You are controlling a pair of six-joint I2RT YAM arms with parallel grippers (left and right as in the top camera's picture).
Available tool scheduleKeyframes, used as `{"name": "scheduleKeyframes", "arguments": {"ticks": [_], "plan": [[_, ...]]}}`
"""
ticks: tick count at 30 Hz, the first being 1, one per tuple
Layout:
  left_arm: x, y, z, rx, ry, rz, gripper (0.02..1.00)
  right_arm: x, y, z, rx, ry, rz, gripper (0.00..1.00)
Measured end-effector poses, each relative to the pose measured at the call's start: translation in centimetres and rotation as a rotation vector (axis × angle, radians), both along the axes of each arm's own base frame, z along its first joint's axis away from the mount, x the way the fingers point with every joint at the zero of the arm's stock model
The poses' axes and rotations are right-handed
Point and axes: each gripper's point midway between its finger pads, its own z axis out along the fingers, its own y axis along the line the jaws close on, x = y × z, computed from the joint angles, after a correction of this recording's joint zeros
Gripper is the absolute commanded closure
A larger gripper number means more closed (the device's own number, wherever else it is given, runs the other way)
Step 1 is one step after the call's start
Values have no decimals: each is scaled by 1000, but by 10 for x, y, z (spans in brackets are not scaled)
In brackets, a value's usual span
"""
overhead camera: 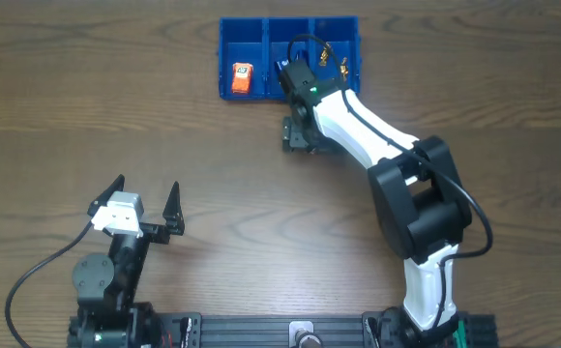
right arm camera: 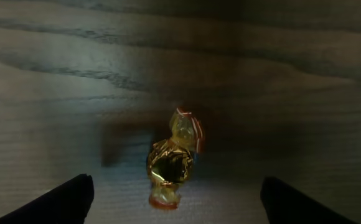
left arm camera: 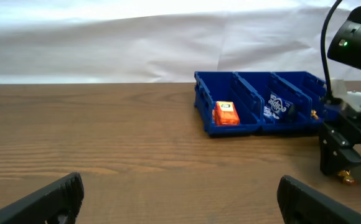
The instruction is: Sort Candies Into Trays
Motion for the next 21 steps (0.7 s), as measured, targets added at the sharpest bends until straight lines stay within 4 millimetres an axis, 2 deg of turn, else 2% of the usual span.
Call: {"name": "scheduleKeyframes", "arguments": {"ticks": [4, 8, 15, 17, 21], "plan": [[0, 0, 0, 0, 0, 0, 20, 3, 2, -1, 10, -9, -3, 231], [0, 0, 0, 0, 0, 0, 20, 5, 3, -13, 10, 0, -7, 303], [0, 0, 0, 0, 0, 0, 20, 10, 5, -12, 19, -20, -11, 546], [0, 0, 0, 0, 0, 0, 23, 10, 4, -12, 19, -20, -15, 676], [0, 0, 0, 0, 0, 0, 20, 9, 2, -13, 15, -13, -16, 761]]}}
